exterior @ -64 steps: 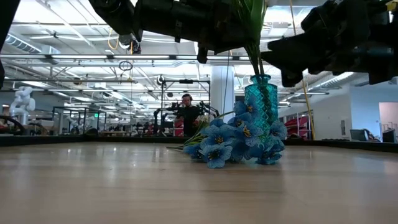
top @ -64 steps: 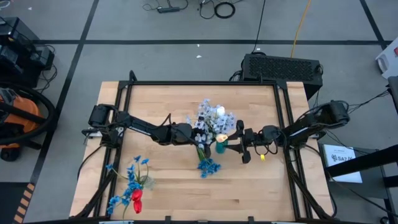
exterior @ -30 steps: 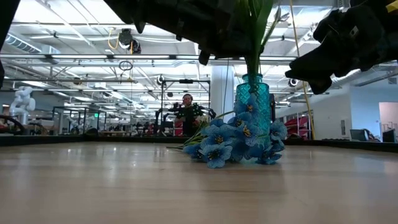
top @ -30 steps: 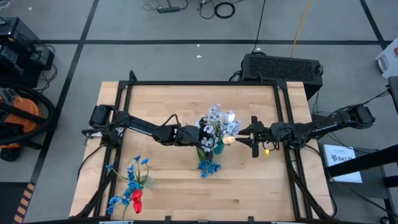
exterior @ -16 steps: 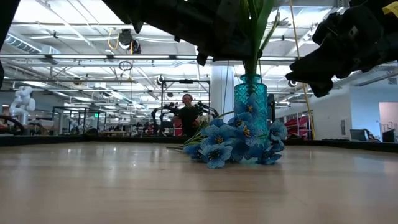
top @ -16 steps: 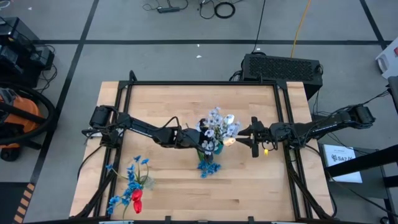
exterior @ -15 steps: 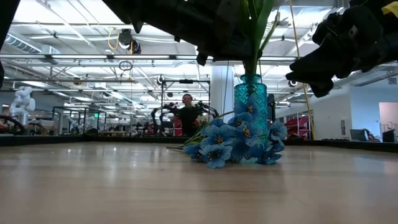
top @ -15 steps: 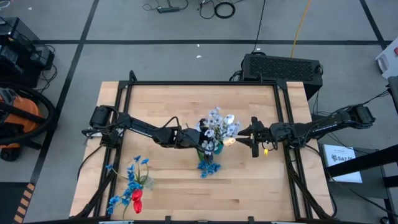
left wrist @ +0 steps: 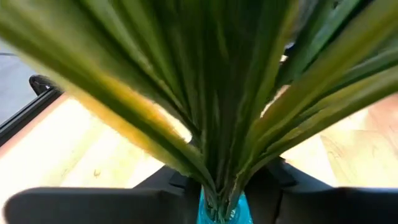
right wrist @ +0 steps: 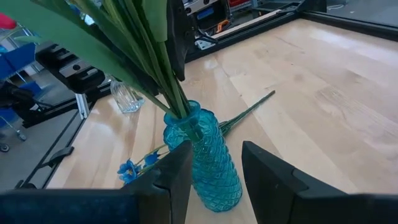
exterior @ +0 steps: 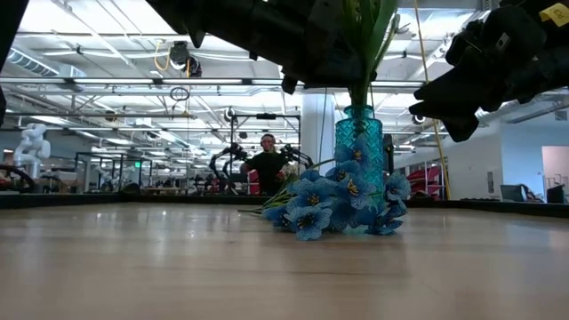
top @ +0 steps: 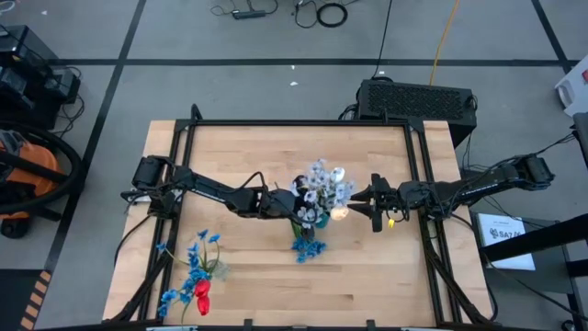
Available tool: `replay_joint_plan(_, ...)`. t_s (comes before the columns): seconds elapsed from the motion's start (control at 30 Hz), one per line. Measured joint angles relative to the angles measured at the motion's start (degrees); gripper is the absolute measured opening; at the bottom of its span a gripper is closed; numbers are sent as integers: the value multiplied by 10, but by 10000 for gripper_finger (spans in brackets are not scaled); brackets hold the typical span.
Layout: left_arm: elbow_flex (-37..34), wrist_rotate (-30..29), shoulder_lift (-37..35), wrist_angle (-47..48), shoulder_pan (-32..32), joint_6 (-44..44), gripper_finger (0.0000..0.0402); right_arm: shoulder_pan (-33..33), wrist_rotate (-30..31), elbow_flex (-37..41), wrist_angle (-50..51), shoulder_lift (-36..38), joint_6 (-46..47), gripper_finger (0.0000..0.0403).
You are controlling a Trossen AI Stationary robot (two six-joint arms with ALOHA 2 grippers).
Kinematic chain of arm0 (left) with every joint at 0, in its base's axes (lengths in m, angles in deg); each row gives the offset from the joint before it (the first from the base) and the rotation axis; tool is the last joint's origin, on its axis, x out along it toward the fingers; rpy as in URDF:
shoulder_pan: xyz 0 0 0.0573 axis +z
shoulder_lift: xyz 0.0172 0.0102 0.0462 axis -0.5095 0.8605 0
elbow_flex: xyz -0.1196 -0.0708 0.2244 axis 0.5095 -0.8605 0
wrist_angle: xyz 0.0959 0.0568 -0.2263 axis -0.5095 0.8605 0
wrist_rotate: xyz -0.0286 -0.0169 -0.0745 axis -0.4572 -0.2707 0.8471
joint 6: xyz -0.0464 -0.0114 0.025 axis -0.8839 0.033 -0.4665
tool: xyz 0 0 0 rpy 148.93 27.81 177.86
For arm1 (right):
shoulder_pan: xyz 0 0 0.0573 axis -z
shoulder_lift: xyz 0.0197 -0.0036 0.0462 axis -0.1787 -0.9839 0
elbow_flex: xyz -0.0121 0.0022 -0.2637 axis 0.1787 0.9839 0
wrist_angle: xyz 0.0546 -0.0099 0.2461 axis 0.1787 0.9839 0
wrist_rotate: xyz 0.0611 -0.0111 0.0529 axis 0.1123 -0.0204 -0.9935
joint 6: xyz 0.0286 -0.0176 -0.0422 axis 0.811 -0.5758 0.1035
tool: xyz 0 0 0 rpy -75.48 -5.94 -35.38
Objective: Sort flowers into vase by color
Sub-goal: Put the blue flowers into the transparent flower vase
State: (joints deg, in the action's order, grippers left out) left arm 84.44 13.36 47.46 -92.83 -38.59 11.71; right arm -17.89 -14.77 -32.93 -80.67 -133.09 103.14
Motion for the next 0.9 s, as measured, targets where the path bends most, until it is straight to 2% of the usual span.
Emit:
replay_joint_plan(0.17, 0, 0, 0, 0, 0, 0, 145, 0, 0, 0, 0, 0, 0, 132)
replay_joint_plan(0.27, 0, 0, -1, 9, 0, 1, 157, 0, 0, 0, 0, 0, 0, 132)
replay_joint_plan(0.67, -1, 5, -69, 127, 5, 0, 160, 0, 3, 0, 3, 0, 2, 132)
replay_joint_plan(0.9, 0, 70, -73, 157, 4, 0, 160, 0, 4, 0, 3, 0, 5, 132)
